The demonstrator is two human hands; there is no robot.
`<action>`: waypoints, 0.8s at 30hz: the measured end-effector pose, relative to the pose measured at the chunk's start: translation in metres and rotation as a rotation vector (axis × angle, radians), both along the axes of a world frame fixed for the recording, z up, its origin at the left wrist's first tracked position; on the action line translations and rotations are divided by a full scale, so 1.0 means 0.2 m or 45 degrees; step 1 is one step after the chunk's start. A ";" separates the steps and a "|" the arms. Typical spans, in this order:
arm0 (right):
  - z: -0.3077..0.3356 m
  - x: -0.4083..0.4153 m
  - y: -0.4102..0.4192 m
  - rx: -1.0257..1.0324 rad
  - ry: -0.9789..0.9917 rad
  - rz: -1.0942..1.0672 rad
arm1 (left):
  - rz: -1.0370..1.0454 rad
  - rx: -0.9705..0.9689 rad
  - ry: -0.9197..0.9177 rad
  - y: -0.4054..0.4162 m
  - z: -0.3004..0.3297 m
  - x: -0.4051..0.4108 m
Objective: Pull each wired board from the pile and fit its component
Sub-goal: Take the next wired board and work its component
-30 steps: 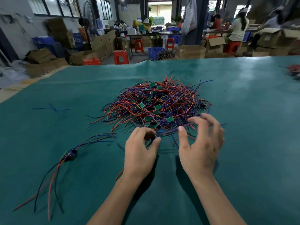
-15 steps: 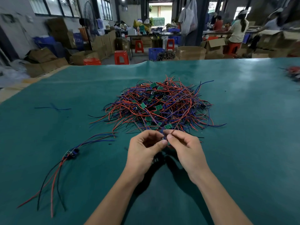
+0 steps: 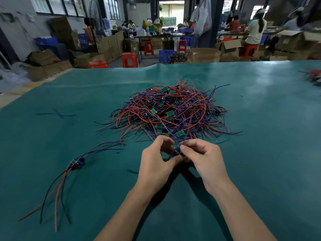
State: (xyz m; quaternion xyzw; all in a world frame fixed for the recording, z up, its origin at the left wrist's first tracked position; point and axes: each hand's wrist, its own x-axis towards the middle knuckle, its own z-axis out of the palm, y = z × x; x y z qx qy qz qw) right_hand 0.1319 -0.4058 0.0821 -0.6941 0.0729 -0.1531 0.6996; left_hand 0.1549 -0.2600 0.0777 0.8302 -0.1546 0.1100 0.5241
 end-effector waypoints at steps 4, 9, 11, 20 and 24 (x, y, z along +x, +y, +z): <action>0.04 0.00 -0.03 0.409 -0.039 -0.138 | -0.061 0.332 -0.023 0.00 0.01 -0.01; 0.08 0.00 -0.11 0.985 -0.052 -0.179 | -0.183 0.322 -0.118 -0.01 0.02 -0.02; 0.09 0.00 -0.11 1.014 -0.072 -0.124 | -0.174 0.300 -0.120 -0.01 0.01 -0.02; 0.08 -0.02 -0.04 0.729 -0.057 0.098 | -0.239 -0.686 0.274 -0.01 0.06 0.00; 0.04 -0.02 0.00 0.291 0.022 0.117 | -0.340 -0.491 0.203 -0.02 0.02 -0.01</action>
